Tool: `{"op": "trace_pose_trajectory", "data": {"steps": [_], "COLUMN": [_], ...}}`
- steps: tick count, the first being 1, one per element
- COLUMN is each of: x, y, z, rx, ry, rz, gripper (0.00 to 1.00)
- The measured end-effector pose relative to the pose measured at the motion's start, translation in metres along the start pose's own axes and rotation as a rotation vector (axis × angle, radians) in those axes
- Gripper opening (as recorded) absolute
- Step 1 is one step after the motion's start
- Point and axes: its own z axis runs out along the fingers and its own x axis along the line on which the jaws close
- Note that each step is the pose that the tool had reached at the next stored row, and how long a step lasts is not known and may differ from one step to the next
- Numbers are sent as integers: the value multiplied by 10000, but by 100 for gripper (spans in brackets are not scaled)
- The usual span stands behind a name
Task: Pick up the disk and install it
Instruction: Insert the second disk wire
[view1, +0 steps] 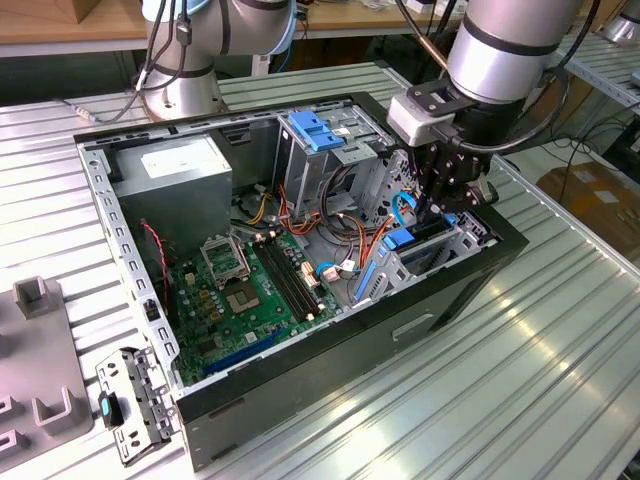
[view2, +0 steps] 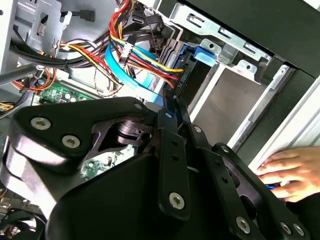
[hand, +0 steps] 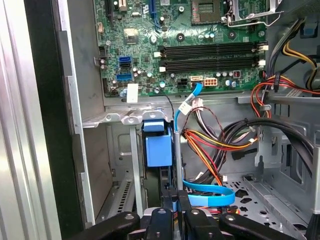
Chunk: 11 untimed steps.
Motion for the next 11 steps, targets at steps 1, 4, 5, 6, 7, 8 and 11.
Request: {"op": "trace_pose_trajectory", "data": {"steps": [1,4,5,6,7,8,11], "x": [14,35,35,35,36,37,48], "y": [0,-1,-3,-2,-3,-5,-11], "z": [6,13,12,14,15,15,22], "rx": [-2,-8,-11,-11,-12,-13,-15], "ry": [-32,-92,-129,-142,-152,-163,-175], "rz": [4,14,18,20,21,22,25], "gripper": [16,16,16,16,16,16,16]}}
